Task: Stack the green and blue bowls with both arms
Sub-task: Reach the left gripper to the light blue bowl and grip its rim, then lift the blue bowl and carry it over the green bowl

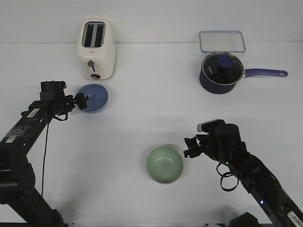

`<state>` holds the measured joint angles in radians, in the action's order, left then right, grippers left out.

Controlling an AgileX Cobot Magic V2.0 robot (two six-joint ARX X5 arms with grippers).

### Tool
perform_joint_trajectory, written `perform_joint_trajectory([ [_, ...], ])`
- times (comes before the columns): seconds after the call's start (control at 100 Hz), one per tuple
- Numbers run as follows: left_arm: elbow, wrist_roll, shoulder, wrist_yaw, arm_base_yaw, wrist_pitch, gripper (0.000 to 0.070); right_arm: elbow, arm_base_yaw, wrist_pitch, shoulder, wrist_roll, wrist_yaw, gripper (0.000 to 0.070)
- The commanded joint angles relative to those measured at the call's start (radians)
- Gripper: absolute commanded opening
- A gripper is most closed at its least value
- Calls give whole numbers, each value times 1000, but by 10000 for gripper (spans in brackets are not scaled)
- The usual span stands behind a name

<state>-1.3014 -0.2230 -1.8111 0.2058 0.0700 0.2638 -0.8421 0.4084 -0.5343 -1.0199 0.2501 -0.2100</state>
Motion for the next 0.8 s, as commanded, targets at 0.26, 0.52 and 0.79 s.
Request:
perform_joint_trajectory([
  [0.26,-34,28,36,74,0,60,13,-13,4,9,-9,-12,-3,347],
  [0.52,-34,85,257,246,-66,169,13,-13,4,8,-9,-12,-3,347],
  [0.79,-33,118,384,274,-352,321,13,-13,4,9,-9,-12,-3,347],
])
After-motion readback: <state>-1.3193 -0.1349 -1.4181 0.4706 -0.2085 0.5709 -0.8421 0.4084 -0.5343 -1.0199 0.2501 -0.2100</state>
